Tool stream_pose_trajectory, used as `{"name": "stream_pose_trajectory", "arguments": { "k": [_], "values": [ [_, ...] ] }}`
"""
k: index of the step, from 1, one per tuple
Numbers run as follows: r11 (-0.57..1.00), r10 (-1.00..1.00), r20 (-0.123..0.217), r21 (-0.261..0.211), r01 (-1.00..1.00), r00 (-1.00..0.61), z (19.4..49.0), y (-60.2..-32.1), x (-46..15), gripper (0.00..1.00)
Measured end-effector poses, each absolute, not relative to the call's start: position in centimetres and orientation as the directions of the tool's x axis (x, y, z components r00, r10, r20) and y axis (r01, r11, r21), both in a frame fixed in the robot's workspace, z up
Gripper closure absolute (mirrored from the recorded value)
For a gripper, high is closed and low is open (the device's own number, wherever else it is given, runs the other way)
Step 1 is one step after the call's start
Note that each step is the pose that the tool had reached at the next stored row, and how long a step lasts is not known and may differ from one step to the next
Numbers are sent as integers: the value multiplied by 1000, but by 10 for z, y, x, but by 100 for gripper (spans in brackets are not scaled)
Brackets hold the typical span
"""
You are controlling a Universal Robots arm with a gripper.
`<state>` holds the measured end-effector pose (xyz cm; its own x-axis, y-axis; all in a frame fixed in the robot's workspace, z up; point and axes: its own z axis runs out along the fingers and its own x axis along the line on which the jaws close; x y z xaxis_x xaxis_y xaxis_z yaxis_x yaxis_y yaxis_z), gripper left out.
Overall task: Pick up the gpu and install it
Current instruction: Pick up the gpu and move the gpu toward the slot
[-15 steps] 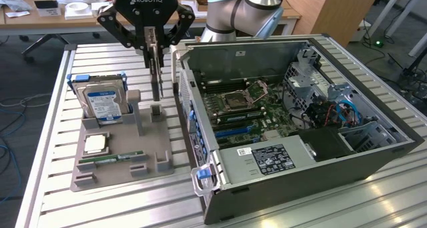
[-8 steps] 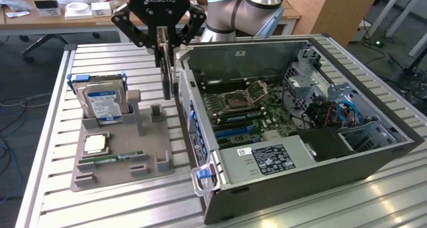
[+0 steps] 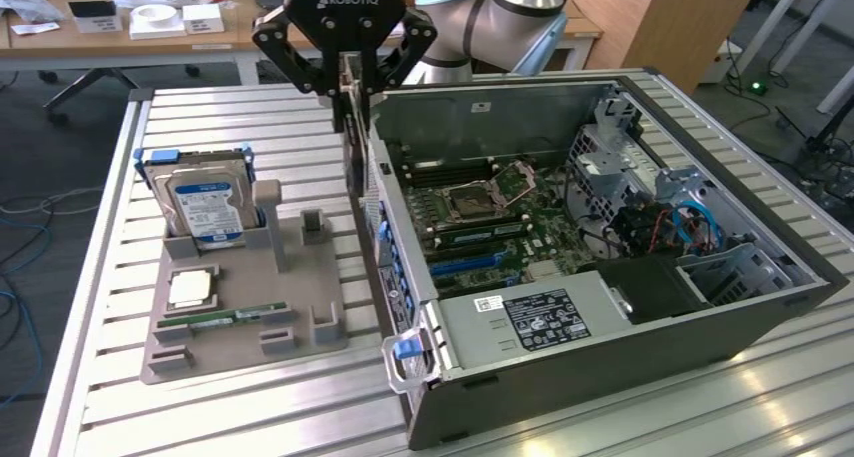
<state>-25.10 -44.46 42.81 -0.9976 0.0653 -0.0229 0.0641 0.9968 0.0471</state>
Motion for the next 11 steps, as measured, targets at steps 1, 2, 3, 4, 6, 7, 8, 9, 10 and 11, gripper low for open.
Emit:
{"name": "stream_pose_trajectory", "arguments": {
  "k": [1, 2, 3, 4, 6, 7, 8, 9, 10, 11],
  "values": [
    [997, 65, -23, 47, 64, -998, 428, -445, -249, 73],
    [997, 65, -23, 47, 64, -998, 428, -445, -248, 73],
    [997, 65, -23, 47, 64, -998, 428, -445, -246, 73],
    [997, 65, -23, 47, 64, -998, 428, -445, -244, 73],
    [997, 65, -23, 47, 64, -998, 428, -445, -239, 73],
    [997, 65, -23, 47, 64, -998, 428, -445, -237, 73],
    [997, 65, -23, 47, 64, -998, 428, -445, -235, 73],
    [997, 65, -23, 47, 64, -998, 428, -445, -233, 73],
    [997, 65, -23, 47, 64, -998, 428, -445, -231, 73],
    [997, 65, -23, 47, 64, -998, 428, -445, -229, 73]
  ]
}}
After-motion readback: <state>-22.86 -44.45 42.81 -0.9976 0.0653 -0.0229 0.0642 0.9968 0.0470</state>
